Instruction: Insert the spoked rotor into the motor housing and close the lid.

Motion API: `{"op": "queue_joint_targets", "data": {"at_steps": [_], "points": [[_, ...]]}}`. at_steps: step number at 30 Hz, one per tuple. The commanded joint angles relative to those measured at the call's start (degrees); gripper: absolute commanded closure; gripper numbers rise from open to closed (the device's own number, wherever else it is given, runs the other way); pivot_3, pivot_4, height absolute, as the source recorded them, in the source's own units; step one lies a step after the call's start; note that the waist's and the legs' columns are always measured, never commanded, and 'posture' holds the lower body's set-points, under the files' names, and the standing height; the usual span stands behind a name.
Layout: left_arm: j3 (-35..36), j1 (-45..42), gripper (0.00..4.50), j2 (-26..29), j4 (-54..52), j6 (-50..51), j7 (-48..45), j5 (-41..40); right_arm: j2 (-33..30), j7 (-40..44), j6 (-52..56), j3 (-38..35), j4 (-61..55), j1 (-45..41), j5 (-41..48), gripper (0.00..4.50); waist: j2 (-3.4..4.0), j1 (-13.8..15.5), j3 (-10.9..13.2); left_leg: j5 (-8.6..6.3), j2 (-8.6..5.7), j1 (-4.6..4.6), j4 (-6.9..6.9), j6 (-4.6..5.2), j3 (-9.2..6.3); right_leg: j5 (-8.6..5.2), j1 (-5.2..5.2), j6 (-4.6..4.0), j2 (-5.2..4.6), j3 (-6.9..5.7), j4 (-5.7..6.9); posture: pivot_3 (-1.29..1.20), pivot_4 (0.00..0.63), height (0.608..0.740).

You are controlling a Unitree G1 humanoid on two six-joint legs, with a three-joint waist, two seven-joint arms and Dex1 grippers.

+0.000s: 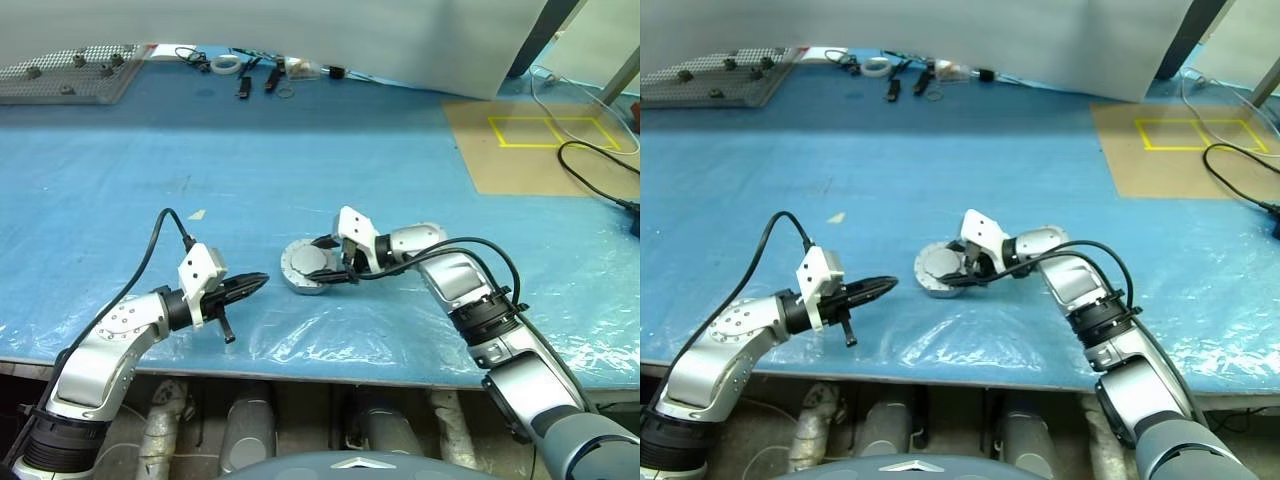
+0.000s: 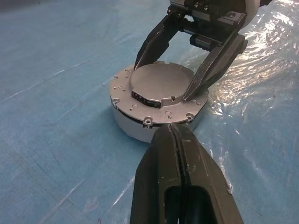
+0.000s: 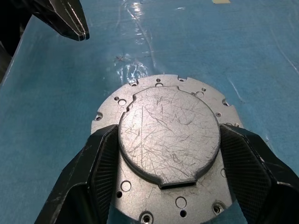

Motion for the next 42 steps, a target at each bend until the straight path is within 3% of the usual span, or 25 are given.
{"op": "queue_joint_targets", "data": {"at_steps": [1, 14, 22, 31, 42], "points": [[0.91, 0.14, 4.5, 0.14, -3.33, 0.24, 0.52, -1.09, 0.31, 0.16, -0.18, 0.75, -1.77, -0.59, -0.49, 1.52, 0.0, 0.0, 0.0, 0.0, 0.0, 0.0, 0.0, 0.0, 0.0, 0.0, 0.0, 0.0, 0.0, 0.0, 0.0, 0.0, 0.15, 0.74], [0.86, -0.57, 4.5, -0.06, -0.53, -1.44, -0.28, -0.79, -0.21, -0.86, -7.13, 2.81, 7.35, 1.6, -4.99, 1.52, 0.02, -0.03, -0.06, -0.02, -0.01, 0.09, 0.01, -0.03, 0.0, 0.0, 0.07, 0.0, 0.0, 0.02, 0.02, 0.0, 0.15, 0.74], [1.25, 0.79, 4.5, -0.33, 6.23, -8.46, -3.75, 0.41, 1.26, -0.27, -5.78, 1.67, 10.48, 0.22, -3.69, 1.52, 0.04, 0.1, -0.07, -0.11, -0.07, 1.64, -0.29, -0.17, 0.16, -0.05, 1.41, 0.03, 0.0, 0.29, -0.19, 0.0, 0.15, 0.74], [-0.17, -1.93, 4.5, -2.32, 13.27, -14.11, -5.69, 2.03, 0.87, 0.09, -5.11, 0.79, 9.13, 0.87, -3.36, 1.52, 0.03, 0.16, -0.07, -0.11, -0.07, 1.66, -0.33, -0.17, 0.19, -0.04, 1.39, 0.02, 0.01, 0.33, -0.19, 0.0, 0.15, 0.74], [-3.33, -10.95, 4.5, -5.16, 14.97, -12.04, -5.39, 3.34, 0.39, -0.45, -3.78, -0.27, 7.66, 2.09, -3.11, 1.52, 0.03, 0.24, -0.07, -0.1, -0.1, 1.62, -0.43, -0.16, 0.25, -0.04, 1.34, 0.02, 0.0, 0.36, -0.26, 0.0, 0.15, 0.74]]}}
